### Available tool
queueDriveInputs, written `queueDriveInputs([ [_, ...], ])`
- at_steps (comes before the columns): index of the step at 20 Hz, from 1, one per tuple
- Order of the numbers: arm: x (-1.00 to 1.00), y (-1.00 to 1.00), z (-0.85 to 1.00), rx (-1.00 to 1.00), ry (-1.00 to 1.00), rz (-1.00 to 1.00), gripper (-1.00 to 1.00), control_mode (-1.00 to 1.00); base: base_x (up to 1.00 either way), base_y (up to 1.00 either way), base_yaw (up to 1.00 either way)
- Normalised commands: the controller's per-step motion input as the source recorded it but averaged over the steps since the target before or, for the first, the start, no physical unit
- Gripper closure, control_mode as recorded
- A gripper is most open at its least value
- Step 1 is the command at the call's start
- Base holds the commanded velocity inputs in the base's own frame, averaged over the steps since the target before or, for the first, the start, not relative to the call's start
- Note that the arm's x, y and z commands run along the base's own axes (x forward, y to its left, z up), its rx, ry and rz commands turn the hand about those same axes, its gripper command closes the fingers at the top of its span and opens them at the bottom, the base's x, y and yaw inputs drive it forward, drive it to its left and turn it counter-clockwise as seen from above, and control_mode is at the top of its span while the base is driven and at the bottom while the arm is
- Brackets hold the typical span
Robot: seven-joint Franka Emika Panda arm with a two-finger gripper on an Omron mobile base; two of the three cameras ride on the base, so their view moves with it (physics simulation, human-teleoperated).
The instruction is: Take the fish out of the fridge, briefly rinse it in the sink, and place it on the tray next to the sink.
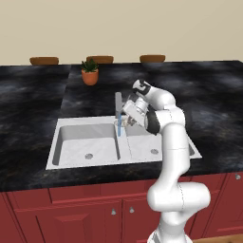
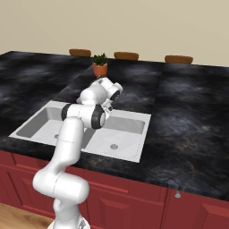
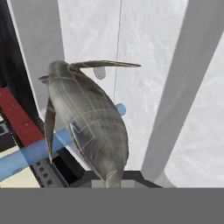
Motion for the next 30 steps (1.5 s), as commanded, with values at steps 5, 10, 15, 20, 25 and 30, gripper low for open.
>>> queueDriveInputs([
  [5, -1.00, -0.08, 0.10, 0.02, 0.15, 0.14, 1.00, -1.00, 0.00, 0.00, 0.00],
  [10, -1.00, -0.31, 0.58, 0.12, 0.08, 0.14, 1.00, -1.00, 0.00, 0.00, 0.00],
  [15, -1.00, -0.35, 1.00, 0.13, -0.24, 0.07, 1.00, -1.00, 0.00, 0.00, 0.00],
  [20, -1.00, -0.06, 0.98, 0.00, -0.69, 0.02, 1.00, -1.00, 0.00, 0.00, 0.00],
  [25, -1.00, -0.01, 0.70, -0.03, -0.97, 0.00, 1.00, -1.00, 0.00, 0.00, 0.00],
  [30, -1.00, 0.00, 0.49, -0.07, -1.00, 0.00, 1.00, -1.00, 0.00, 0.00, 0.00],
])
